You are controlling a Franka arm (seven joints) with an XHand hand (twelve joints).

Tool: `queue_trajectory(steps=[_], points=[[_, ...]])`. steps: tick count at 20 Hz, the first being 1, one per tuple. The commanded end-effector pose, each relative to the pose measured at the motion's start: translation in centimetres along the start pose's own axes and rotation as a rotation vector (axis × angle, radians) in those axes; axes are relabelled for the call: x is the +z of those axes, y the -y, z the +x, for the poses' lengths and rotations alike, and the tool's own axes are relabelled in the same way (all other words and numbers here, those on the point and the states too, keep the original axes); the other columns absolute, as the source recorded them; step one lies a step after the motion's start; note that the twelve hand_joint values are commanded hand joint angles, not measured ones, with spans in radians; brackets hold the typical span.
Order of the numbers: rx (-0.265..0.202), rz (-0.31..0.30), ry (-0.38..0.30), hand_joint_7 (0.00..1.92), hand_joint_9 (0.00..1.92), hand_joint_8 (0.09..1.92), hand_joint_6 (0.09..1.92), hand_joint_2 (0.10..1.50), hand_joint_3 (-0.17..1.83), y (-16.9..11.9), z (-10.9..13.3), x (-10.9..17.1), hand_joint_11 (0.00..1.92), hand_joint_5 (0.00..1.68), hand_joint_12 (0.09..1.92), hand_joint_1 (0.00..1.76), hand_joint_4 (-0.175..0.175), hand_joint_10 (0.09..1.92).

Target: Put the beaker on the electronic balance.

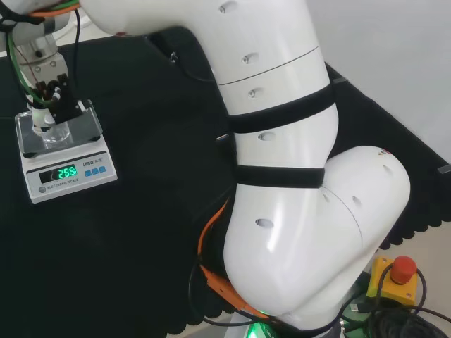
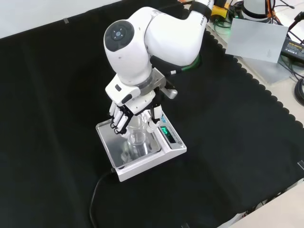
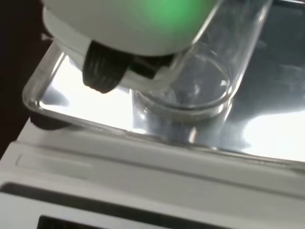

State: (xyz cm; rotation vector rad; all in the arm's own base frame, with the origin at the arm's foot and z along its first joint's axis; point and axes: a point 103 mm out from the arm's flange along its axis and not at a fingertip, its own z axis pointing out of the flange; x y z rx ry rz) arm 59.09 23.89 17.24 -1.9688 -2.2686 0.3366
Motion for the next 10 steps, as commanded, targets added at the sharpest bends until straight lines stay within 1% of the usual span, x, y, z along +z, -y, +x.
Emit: queue_trajectory(steps=[1, 2, 3, 4, 5, 6, 8, 9, 10], points=[[-0.017, -0.030, 0.014, 0.40, 0.45, 0.78, 0.56, 0.42, 0.61, 0.4, -0.1, -1.1, 0.18, 0.23, 1.45, 1.06, -0.004, 0.85], [-0.019, -0.038, 0.018, 0.30, 0.34, 0.79, 0.44, 0.43, 0.55, 0.5, -0.1, -1.3, 0.09, 0.19, 1.46, 1.02, -0.006, 0.89], [-0.021, -0.045, 0.015, 0.19, 0.23, 0.78, 0.32, 0.45, 0.49, 0.7, -0.1, -1.5, 0.04, 0.13, 1.44, 0.98, -0.004, 0.92], [-0.023, -0.051, 0.006, 0.10, 0.15, 0.74, 0.21, 0.46, 0.43, 0.8, -0.1, -1.7, 0.02, 0.07, 1.39, 0.94, -0.001, 0.93], [-0.027, -0.055, -0.001, 0.05, 0.08, 0.62, 0.11, 0.47, 0.38, 0.9, -0.2, -1.8, 0.01, 0.04, 1.35, 0.90, 0.002, 0.93], [-0.031, -0.054, -0.010, 0.02, 0.04, 0.48, 0.09, 0.48, 0.33, 1.1, -0.2, -1.9, 0.00, 0.02, 1.30, 0.86, 0.006, 0.90], [-0.042, -0.035, -0.020, 0.00, 0.01, 0.18, 0.09, 0.51, 0.22, 1.4, -0.2, -2.1, 0.00, 0.00, 1.08, 0.77, 0.019, 0.68], [-0.048, -0.030, -0.025, 0.00, 0.00, 0.09, 0.09, 0.52, 0.17, 1.6, -0.2, -2.1, 0.00, 0.00, 0.94, 0.74, 0.026, 0.55], [-0.054, -0.023, -0.027, 0.00, 0.00, 0.09, 0.09, 0.54, 0.13, 1.7, -0.2, -2.2, 0.00, 0.00, 0.80, 0.70, 0.033, 0.43]])
